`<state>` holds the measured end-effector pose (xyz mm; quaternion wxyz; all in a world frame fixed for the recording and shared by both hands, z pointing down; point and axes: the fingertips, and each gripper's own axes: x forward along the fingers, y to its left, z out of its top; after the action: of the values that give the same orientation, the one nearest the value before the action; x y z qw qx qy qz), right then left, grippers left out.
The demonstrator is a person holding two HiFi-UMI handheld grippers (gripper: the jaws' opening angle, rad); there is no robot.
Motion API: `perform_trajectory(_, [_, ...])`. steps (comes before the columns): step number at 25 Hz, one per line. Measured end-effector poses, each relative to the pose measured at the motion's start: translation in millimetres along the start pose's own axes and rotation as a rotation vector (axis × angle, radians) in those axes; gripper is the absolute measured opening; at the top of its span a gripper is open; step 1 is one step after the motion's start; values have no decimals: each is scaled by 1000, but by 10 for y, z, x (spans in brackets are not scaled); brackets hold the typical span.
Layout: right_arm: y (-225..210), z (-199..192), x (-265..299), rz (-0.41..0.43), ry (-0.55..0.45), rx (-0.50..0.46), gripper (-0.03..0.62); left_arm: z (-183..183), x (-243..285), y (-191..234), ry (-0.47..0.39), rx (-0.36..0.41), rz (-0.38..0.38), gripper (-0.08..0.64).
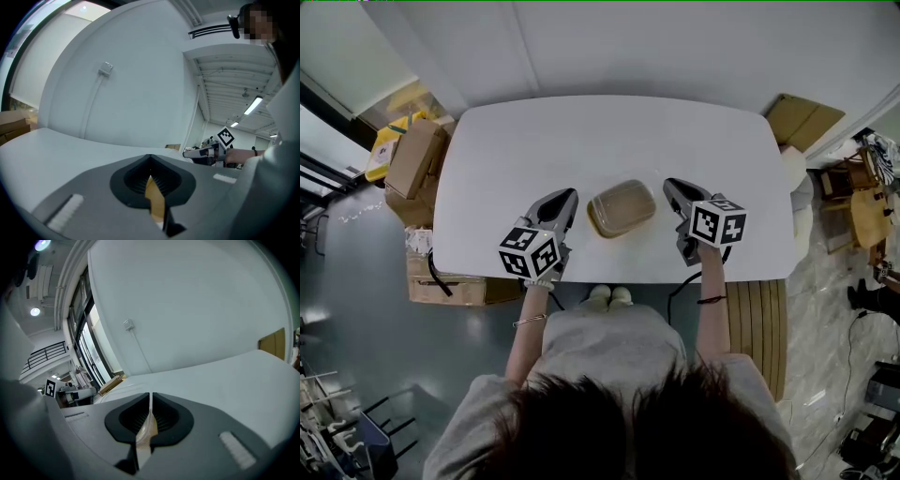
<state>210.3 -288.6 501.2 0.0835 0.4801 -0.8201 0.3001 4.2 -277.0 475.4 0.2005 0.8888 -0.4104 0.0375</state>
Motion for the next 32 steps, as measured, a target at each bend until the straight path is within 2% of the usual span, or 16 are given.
perform_trajectory(8, [129, 141, -209, 10, -60, -2, 32, 64, -55, -151, -2, 33, -45, -9])
perform_trajectory(19, [331, 409, -456, 30, -135, -27, 32, 319, -198, -195, -52, 67, -56, -9])
perform_trajectory(32, [473, 551, -684, 44, -193, -34, 34, 434, -340, -302, -77, 79, -77, -9])
